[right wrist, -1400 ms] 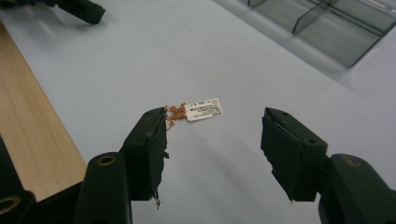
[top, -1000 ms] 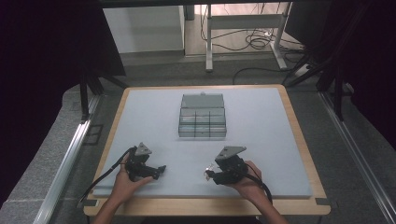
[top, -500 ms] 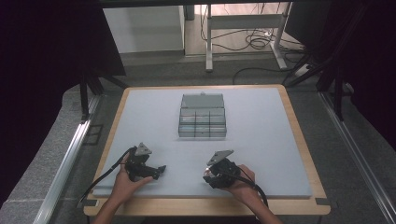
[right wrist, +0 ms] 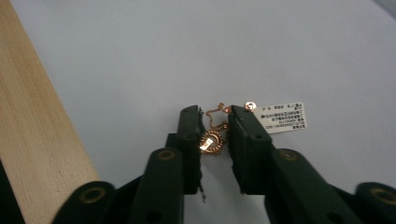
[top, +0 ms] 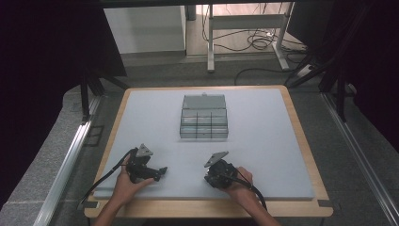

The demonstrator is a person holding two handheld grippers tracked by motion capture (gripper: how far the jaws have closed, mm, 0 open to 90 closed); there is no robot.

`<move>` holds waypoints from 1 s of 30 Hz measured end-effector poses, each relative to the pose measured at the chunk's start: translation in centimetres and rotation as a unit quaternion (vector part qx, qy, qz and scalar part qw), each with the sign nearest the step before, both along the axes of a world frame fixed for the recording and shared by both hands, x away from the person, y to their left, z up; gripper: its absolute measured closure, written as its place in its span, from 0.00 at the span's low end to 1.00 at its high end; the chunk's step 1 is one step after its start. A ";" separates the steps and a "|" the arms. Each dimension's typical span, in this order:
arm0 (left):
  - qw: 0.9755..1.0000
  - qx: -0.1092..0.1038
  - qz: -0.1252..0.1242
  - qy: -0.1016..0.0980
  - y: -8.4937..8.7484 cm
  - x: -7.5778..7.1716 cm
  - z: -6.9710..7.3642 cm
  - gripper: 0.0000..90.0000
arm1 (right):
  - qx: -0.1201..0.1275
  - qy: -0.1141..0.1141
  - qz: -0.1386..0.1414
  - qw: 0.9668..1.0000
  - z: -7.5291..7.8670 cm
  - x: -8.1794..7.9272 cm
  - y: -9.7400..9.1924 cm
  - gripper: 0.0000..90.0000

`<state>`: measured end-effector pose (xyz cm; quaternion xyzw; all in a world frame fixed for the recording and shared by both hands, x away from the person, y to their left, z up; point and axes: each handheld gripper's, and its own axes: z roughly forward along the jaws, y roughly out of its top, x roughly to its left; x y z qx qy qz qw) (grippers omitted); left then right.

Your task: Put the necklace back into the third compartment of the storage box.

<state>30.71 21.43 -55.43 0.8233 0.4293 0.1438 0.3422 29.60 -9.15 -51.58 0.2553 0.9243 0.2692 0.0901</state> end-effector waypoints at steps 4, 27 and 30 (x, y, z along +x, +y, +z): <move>1.000 0.000 0.000 0.000 0.0 0.0 0.0 0.00 | 0.004 0.010 -0.004 1.000 0.0 0.2 -0.1 0.86; 1.000 0.000 0.000 0.000 0.0 0.0 0.0 0.00 | 0.047 0.006 -0.017 0.999 1.7 0.5 -1.3 0.86; 1.000 0.000 0.000 0.000 0.0 0.0 0.0 0.00 | 0.058 0.003 -0.021 0.998 2.2 0.5 -1.7 0.86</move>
